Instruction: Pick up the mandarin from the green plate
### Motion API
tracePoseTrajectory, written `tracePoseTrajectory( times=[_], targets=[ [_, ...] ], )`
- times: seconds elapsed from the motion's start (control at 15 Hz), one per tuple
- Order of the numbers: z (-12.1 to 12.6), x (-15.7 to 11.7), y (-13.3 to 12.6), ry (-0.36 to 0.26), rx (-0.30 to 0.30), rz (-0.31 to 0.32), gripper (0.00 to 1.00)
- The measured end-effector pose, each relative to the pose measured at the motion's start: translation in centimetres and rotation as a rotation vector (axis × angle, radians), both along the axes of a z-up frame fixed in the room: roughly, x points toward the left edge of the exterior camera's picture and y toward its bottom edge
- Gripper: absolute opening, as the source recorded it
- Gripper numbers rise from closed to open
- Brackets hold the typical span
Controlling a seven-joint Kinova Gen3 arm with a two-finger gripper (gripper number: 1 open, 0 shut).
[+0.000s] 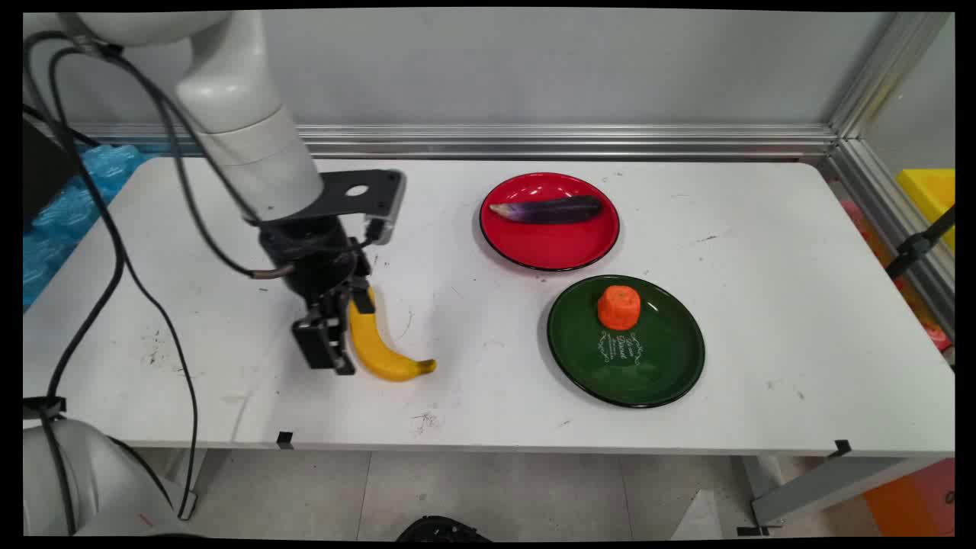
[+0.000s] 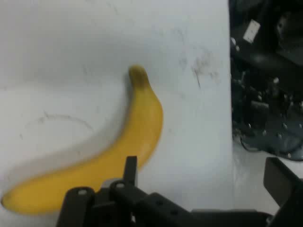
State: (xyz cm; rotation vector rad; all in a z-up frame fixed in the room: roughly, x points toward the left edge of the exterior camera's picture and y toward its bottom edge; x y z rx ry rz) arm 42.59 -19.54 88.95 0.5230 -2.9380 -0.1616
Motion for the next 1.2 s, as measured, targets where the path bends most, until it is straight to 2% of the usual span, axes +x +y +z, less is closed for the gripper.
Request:
tracePoseTrajectory(
  times=[0.2, 0.67, 0.87, 1.2],
  targets=[
    [-0.1, -2.4, -2.4, 0.038, -0.042, -0.002, 1.00],
    [-0.6, -9.9, -9.6, 0.173, -0.174, -0.002, 1.00],
    [-1.6, -12.4, -11.9, 0.221, -0.218, 0.001, 1.00],
    [-4.0, -15.1, -14.4, 0.283, -0.258, -0.003, 1.00]
  ],
)
